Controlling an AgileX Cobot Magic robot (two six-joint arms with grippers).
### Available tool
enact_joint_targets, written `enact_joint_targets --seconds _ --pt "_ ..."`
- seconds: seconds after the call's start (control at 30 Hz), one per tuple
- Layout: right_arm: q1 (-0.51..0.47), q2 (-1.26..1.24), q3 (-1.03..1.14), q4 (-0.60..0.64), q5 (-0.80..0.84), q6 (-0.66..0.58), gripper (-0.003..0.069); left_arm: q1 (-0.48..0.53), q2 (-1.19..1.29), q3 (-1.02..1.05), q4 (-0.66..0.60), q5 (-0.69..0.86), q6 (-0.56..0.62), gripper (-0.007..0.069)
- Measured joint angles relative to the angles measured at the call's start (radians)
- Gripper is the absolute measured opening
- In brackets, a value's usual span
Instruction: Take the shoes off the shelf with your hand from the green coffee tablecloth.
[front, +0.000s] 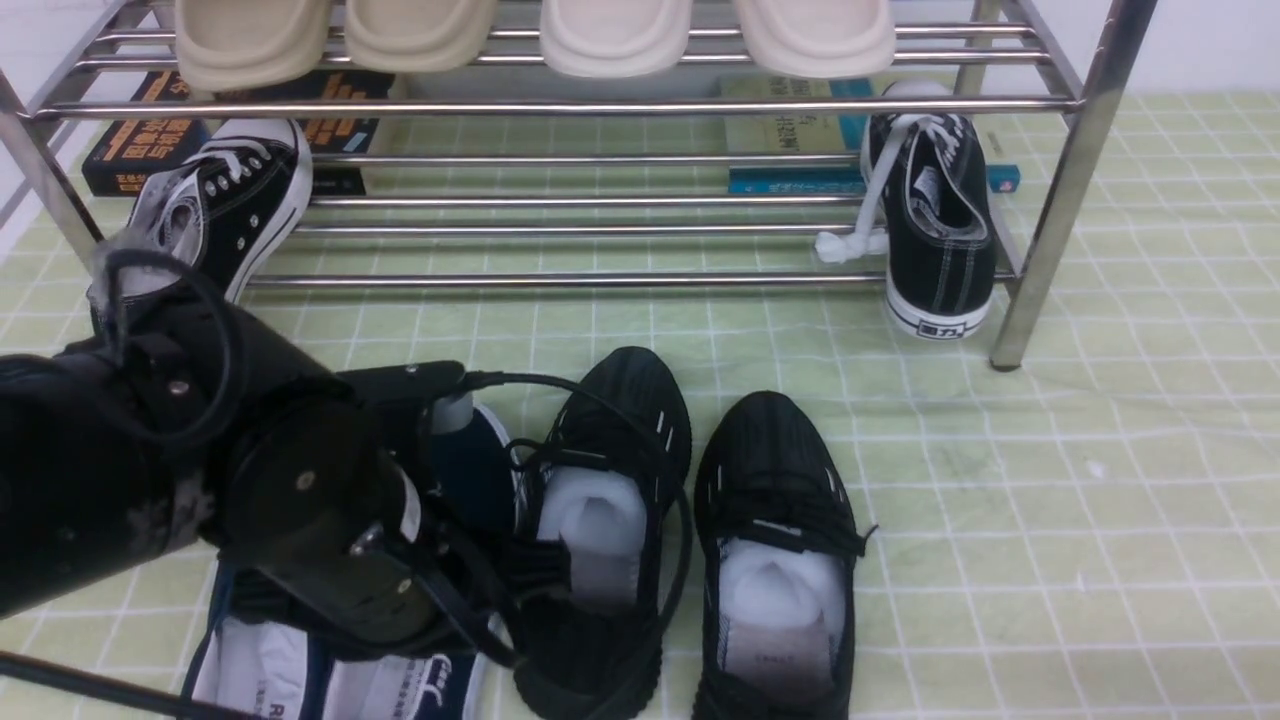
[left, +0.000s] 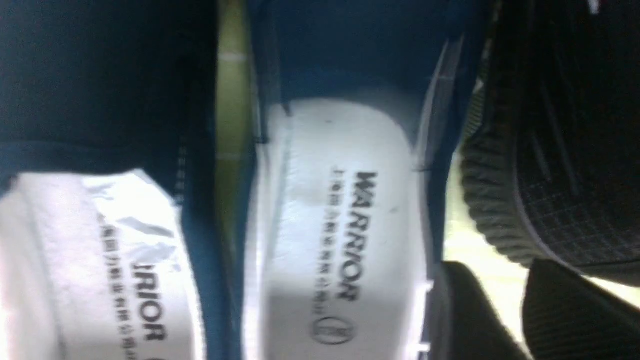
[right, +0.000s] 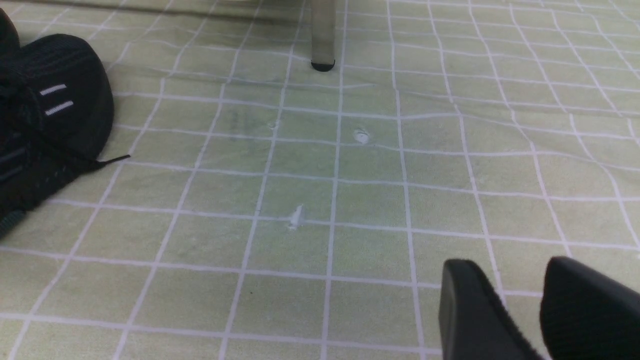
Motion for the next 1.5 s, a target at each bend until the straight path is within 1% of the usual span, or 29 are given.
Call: enact_joint_targets --seconds 0.07,0.13,0.2,0.27,0.3,0.33,0.4,0.43,0.5,0.53,0.57,0.6,0.67,0.77,0.83,0.87,0.9,0.97,1.0,1.03,1.07,1.1,1.23,1.5 --pt "0.000 0.000 0.000 0.000 0.000 0.000 0.0237 0.000 -0.011 0.000 -0.016 -0.020 0.009 0.0320" --pt "0.000 0.000 0.000 0.000 0.000 0.000 0.0237 0.000 -0.035 -0.005 -0.024 -0.024 0.022 0.0372" --pt "0.000 0.000 0.000 0.000 0.000 0.000 0.0237 0.000 -0.075 -0.018 -0.022 -0.015 0.032 0.0398" --pt "0.000 0.000 0.000 0.000 0.000 0.000 0.0237 0.000 -0.112 -0.031 -0.013 0.002 0.036 0.0396" --pt "0.000 0.000 0.000 0.000 0.000 0.000 0.0237 0.000 -0.166 -0.050 0.005 0.034 0.046 0.0375" --pt "0.000 0.000 0.000 0.000 0.000 0.000 0.0237 0.000 -0.166 -0.052 0.008 0.038 0.046 0.0370" --pt "0.000 0.000 0.000 0.000 0.000 0.000 0.0237 0.000 -0.257 -0.086 0.051 0.107 0.081 0.0272" --pt "0.000 0.000 0.000 0.000 0.000 0.000 0.0237 0.000 -0.272 -0.090 0.054 0.113 0.089 0.0262" --pt "0.000 0.000 0.000 0.000 0.000 0.000 0.0237 0.000 -0.372 -0.101 0.095 0.193 0.146 0.0119" --pt "0.000 0.000 0.000 0.000 0.000 0.000 0.0237 0.000 -0.426 -0.101 0.104 0.225 0.171 0.0069" --pt "0.000 0.000 0.000 0.000 0.000 0.000 0.0237 0.000 -0.472 -0.092 0.108 0.252 0.189 0.0035" --pt "0.000 0.000 0.000 0.000 0.000 0.000 0.0237 0.000 -0.523 -0.075 0.108 0.268 0.201 0.0015" --pt "0.000 0.000 0.000 0.000 0.000 0.000 0.0237 0.000 -0.624 -0.015 0.104 0.272 0.209 0.0001" --pt "0.000 0.000 0.000 0.000 0.000 0.000 0.0237 0.000 -0.797 0.145 0.100 0.190 0.200 0.0001" --pt "0.000 0.000 0.000 0.000 0.000 0.000 0.0237 0.000 -0.903 0.254 0.100 0.093 0.170 0.0001" --pt "0.000 0.000 0.000 0.000 0.000 0.000 0.0237 0.000 -0.915 0.266 0.100 0.081 0.165 0.0001" --pt "0.000 0.000 0.000 0.000 0.000 0.000 0.0237 0.000 -0.998 0.355 0.100 -0.021 0.128 0.0001" --pt "0.000 0.000 0.000 0.000 0.000 0.000 0.0237 0.000 -1.093 0.457 0.100 -0.147 0.081 0.0001" --pt "0.000 0.000 0.000 0.000 0.000 0.000 0.0237 0.000 -1.093 0.457 0.100 -0.159 0.081 0.0001" --pt "0.000 0.000 0.000 0.000 0.000 0.000 0.0237 0.000 -1.157 0.530 0.100 -0.257 0.046 0.0001" --pt "0.000 0.000 0.000 0.000 0.000 0.000 0.0237 0.000 -1.157 0.530 0.100 -0.266 0.046 0.0001" --pt "0.000 0.000 0.000 0.000 0.000 0.000 0.0237 0.000 -1.201 0.582 0.100 -0.346 0.022 0.0001" --pt "0.000 0.000 0.000 0.000 0.000 0.000 0.0237 0.000 -1.234 0.628 0.106 -0.388 0.011 0.0002" --pt "0.000 0.000 0.000 0.000 0.000 0.000 0.0237 0.000 -1.236 0.645 0.116 -0.377 0.008 0.0013"
